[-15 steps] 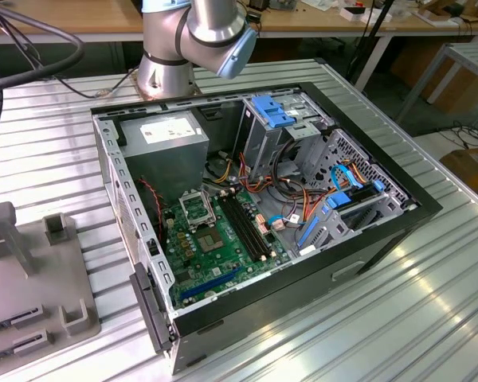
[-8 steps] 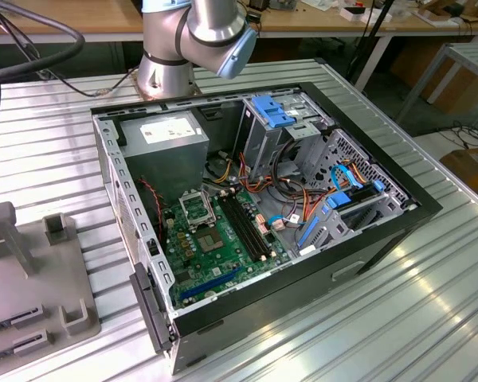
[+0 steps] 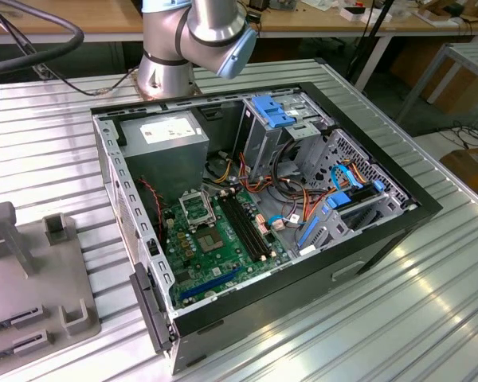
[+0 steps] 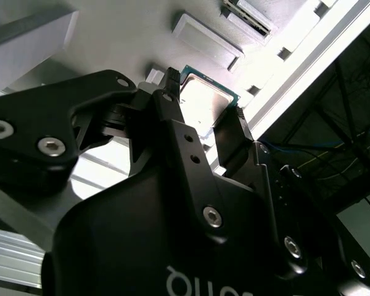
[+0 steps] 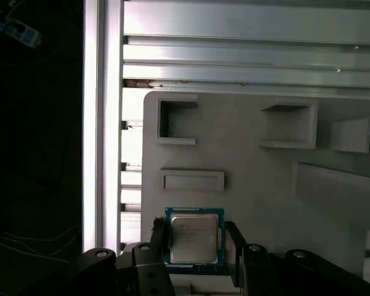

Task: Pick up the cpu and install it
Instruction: 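Pick up the cpu and move it towards the insertion slot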

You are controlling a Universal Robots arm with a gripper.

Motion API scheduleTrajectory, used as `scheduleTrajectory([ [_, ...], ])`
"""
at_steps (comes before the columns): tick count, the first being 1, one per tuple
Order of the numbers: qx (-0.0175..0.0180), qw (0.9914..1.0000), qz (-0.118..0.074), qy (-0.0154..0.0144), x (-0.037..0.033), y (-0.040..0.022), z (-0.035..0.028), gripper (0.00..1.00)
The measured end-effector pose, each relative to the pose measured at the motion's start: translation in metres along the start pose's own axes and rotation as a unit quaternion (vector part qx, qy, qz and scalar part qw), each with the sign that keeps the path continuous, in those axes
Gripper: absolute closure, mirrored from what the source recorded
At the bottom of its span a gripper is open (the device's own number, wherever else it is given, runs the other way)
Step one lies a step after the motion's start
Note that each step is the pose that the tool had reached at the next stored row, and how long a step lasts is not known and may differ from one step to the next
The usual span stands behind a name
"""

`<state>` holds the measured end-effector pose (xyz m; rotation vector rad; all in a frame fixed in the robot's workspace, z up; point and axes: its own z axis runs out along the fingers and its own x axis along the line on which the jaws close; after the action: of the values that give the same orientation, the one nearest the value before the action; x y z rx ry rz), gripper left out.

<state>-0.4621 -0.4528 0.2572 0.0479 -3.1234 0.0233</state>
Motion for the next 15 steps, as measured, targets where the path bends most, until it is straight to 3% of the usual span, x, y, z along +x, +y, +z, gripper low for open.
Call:
scheduleTrajectory([
  [15, -0.0001, 1.0, 0.0, 0.0, 0.0001, -0.0001, -0.0075, 0.53],
])
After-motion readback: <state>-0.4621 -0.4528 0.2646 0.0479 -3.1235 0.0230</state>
